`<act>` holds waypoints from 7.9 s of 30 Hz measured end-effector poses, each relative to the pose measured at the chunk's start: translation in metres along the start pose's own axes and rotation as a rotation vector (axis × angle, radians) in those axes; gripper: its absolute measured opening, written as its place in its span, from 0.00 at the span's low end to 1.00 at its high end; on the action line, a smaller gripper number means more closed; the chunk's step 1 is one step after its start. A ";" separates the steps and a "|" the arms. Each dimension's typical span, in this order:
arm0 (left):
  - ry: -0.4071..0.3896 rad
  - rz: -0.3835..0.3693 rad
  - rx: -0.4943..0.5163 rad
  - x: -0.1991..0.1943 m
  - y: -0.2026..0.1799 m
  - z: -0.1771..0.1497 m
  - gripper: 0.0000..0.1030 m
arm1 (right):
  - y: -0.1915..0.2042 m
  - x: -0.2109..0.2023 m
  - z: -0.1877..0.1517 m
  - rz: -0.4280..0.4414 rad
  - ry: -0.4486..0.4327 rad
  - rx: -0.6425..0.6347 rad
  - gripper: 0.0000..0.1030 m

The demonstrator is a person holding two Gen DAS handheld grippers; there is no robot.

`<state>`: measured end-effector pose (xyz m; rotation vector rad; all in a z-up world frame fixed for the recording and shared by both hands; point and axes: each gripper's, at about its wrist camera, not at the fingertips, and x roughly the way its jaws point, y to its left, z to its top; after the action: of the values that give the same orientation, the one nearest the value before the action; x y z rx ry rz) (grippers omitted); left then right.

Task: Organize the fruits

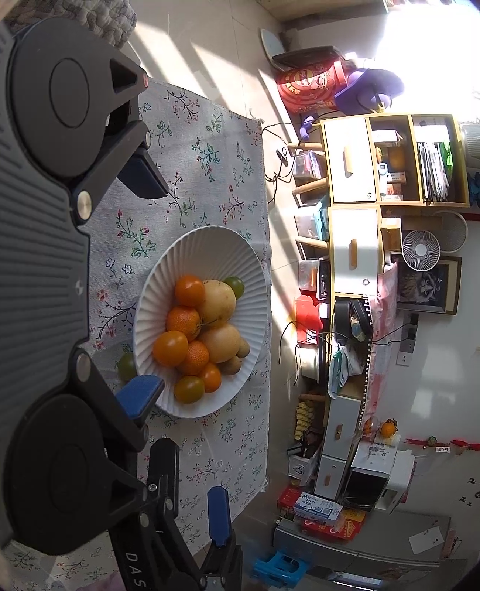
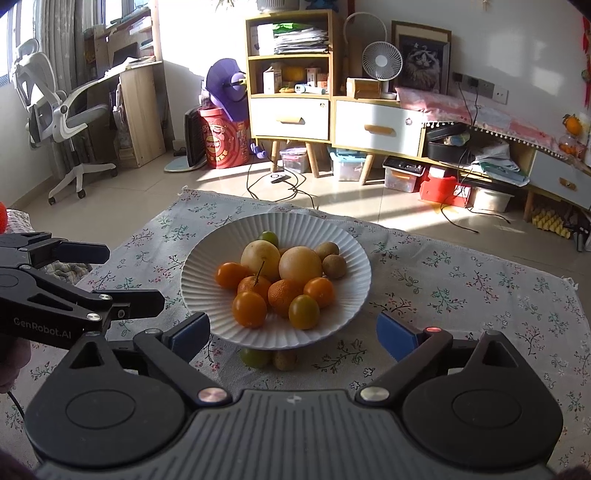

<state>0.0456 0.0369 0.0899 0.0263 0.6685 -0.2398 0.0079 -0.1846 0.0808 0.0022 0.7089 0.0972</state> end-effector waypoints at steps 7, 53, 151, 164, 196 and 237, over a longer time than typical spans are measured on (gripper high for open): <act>0.031 0.011 -0.001 0.000 -0.001 -0.009 0.93 | 0.000 0.000 -0.006 0.012 0.001 0.000 0.96; 0.001 -0.135 0.148 0.059 -0.056 -0.045 0.55 | -0.033 0.017 -0.031 -0.005 0.085 -0.024 0.92; 0.032 -0.085 0.000 0.046 -0.022 -0.006 0.16 | -0.001 0.040 -0.005 0.073 0.040 -0.008 0.21; 0.030 -0.070 0.001 0.045 -0.022 -0.004 0.16 | 0.007 0.046 -0.004 0.063 0.038 -0.033 0.21; 0.009 -0.033 -0.074 0.015 -0.005 -0.006 0.74 | -0.001 0.030 -0.006 0.040 0.022 0.005 0.61; 0.130 0.242 -0.088 -0.033 -0.044 -0.016 0.93 | 0.011 -0.018 -0.018 -0.231 0.139 0.107 0.97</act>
<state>0.0010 0.0027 0.0997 0.0382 0.7976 0.0246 -0.0182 -0.1758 0.0790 0.0157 0.8475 -0.1633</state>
